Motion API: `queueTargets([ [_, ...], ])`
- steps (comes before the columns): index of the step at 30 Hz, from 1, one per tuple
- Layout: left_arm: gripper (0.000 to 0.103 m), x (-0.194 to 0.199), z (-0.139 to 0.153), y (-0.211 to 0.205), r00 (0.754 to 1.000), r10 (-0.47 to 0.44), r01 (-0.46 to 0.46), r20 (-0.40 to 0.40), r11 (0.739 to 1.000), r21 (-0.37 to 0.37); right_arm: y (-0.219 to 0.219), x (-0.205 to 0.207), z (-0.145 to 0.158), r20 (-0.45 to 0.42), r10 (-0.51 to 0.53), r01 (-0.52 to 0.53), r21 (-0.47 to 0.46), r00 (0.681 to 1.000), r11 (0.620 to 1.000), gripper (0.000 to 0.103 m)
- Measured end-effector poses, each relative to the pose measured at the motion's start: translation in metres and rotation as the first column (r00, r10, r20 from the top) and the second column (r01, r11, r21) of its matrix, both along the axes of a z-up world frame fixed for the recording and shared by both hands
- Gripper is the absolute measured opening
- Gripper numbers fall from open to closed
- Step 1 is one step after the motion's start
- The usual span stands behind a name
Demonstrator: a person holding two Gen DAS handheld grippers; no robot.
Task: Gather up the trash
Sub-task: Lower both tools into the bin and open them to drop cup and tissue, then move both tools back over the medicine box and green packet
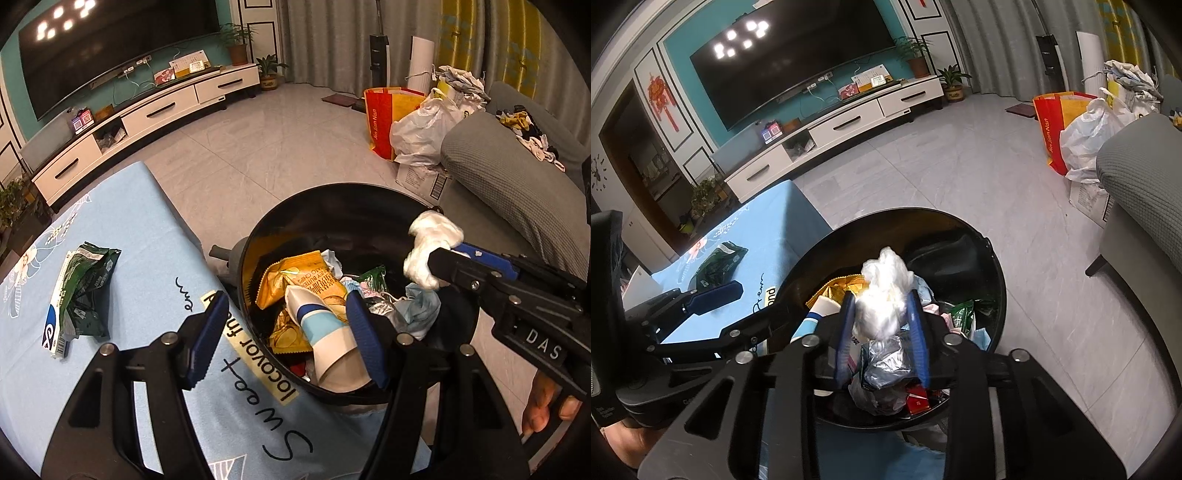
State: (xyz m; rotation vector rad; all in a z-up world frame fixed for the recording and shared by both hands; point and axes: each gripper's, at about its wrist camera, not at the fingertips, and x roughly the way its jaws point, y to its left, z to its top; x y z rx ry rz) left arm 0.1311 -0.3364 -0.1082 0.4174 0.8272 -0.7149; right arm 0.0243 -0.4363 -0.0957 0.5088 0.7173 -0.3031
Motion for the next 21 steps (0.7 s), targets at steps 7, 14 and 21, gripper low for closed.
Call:
queueTargets([
  [7, 0.071, -0.001, 0.006, 0.008, 1.000, 0.011, -0.011, 0.011, 1.000, -0.015, 0.000, -0.003, 0.006, 0.017, -0.015, 0.015, 0.009, 1.000, 1.000, 0.050],
  [14, 0.087, -0.003, 0.018, 0.027, 0.999, 0.044, -0.043, 0.024, 0.998, -0.047, 0.006, -0.012, 0.017, 0.028, -0.031, 0.031, 0.004, 0.999, 1.000, 0.071],
  [21, 0.100, -0.009, 0.032, 0.061, 0.992, 0.116, -0.113, 0.042, 0.991, -0.077, 0.019, -0.020, 0.027, 0.008, -0.046, 0.046, 0.015, 0.999, 0.999, 0.092],
])
